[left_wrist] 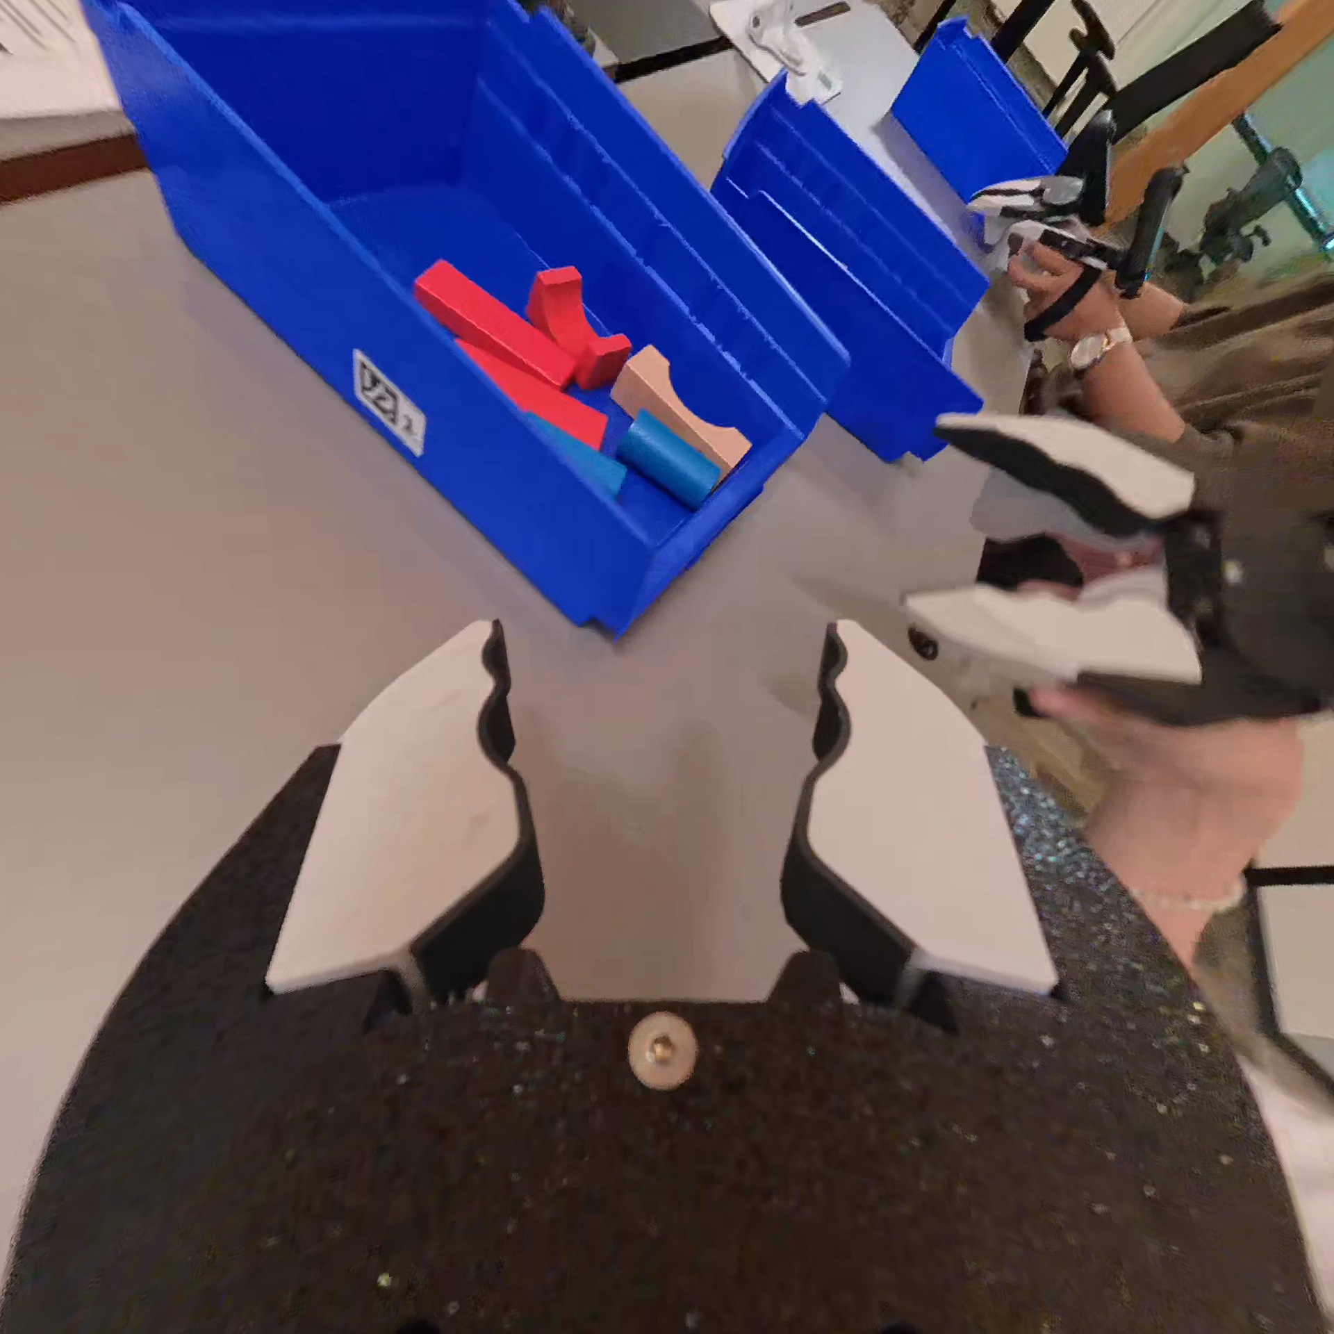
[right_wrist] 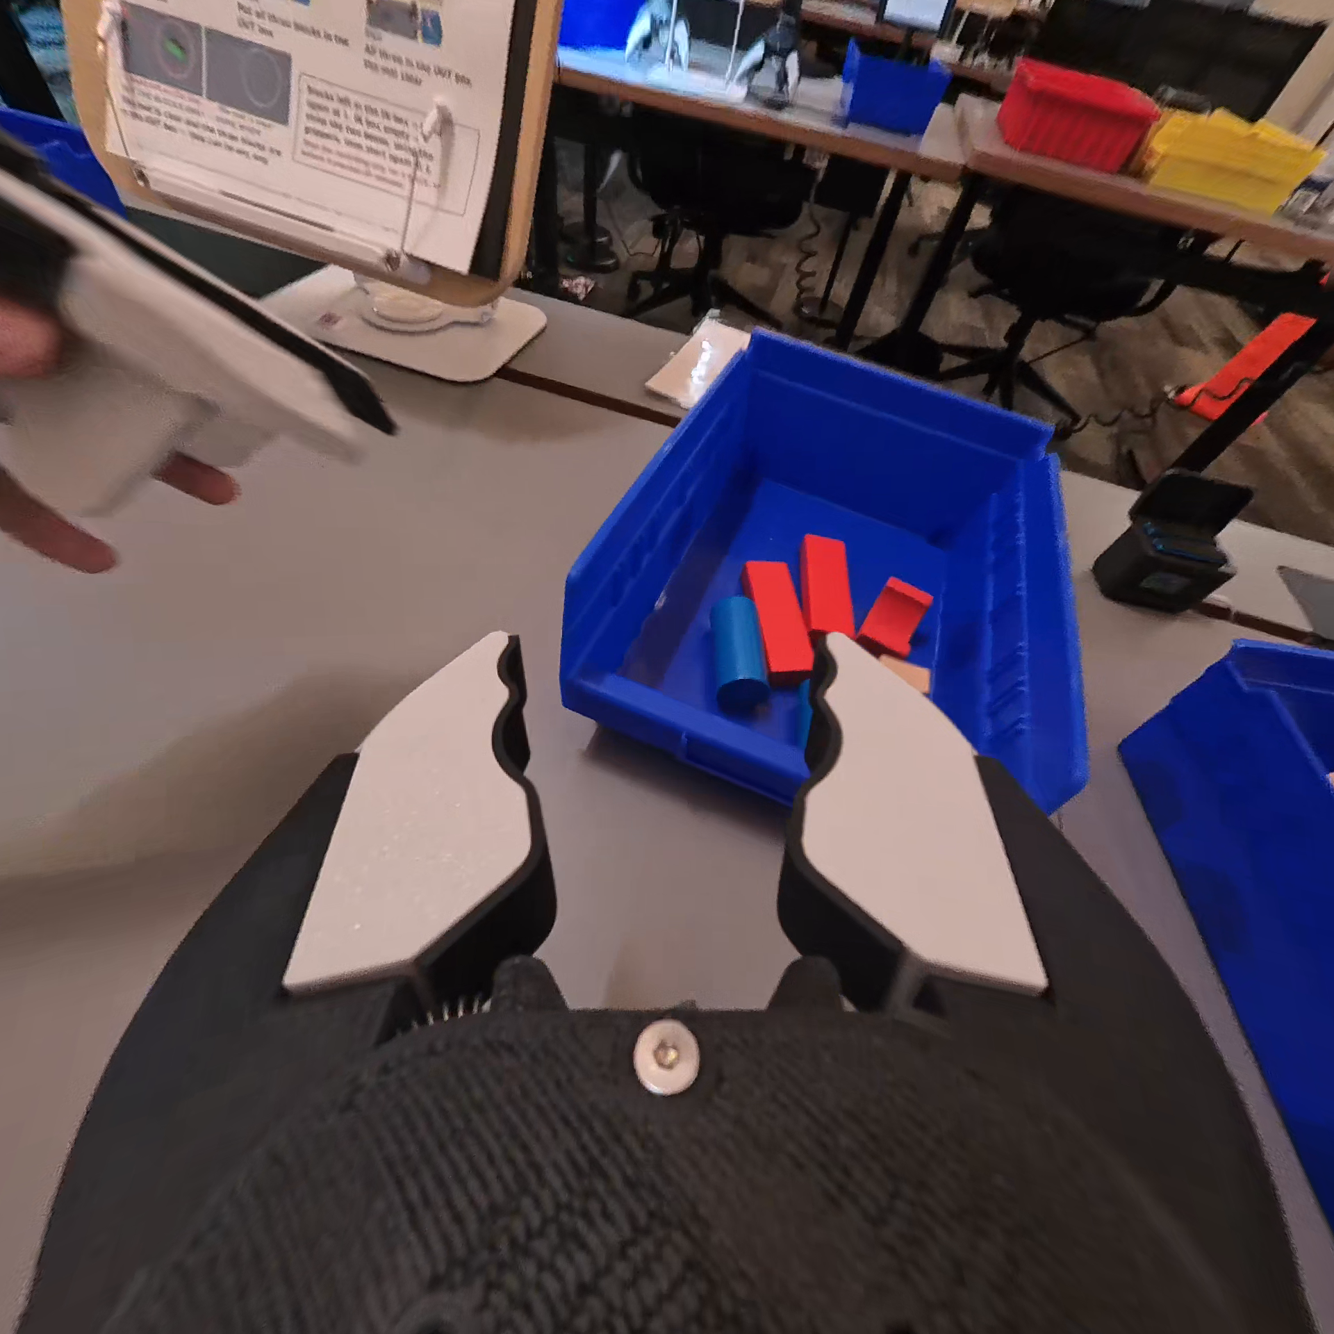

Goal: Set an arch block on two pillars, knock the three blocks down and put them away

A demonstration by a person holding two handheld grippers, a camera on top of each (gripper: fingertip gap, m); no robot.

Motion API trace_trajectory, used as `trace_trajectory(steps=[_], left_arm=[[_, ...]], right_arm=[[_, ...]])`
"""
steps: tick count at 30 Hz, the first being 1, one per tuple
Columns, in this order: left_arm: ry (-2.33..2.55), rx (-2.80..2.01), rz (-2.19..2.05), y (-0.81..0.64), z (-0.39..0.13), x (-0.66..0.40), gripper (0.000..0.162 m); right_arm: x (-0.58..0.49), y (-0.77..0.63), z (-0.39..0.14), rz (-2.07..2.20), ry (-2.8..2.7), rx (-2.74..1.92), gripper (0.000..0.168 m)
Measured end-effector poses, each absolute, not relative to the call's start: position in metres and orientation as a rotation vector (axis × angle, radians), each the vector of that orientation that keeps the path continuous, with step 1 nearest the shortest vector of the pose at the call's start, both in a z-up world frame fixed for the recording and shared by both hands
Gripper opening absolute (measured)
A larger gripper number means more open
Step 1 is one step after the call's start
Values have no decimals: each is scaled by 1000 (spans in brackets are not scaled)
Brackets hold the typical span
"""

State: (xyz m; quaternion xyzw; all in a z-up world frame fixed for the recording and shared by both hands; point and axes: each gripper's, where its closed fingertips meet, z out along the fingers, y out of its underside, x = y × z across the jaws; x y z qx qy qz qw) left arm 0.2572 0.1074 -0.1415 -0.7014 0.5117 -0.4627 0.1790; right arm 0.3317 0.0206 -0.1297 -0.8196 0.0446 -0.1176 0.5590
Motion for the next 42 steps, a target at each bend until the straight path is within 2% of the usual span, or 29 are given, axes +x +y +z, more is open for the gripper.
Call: trace_trajectory(steps=[3,9,17,20,21,22,28,35,42], left_arm=[[1437,-2083,-1275,106,-142,293,80],[1395,-2269,-926,142,-179,336,82],[1416,-2381,-788,144,-221,371,79],[1432,-2379,-690,148,-237,376,70],[1434,-2365,-665,150,-241,377,62],[1447,-2345,-659,150,-244,378,47],[1453,-2186,-384,192,-249,360,9],[1526,-2146,-404,214,-249,308,8],[1499,-2170,-404,225,-249,202,8]], right_arm=[[328,17,-118,-271,85,-1886,76],[324,12,-104,-244,111,-1846,76],[339,-13,-122,-302,209,-1929,77],[335,-15,-130,-286,210,-1943,77],[333,-15,-134,-291,201,-1958,77],[332,-15,-139,-298,187,-1976,77],[326,-11,-151,-307,181,-2028,77],[306,8,-148,-272,123,-2019,77],[255,49,-124,-141,31,-1930,81]])
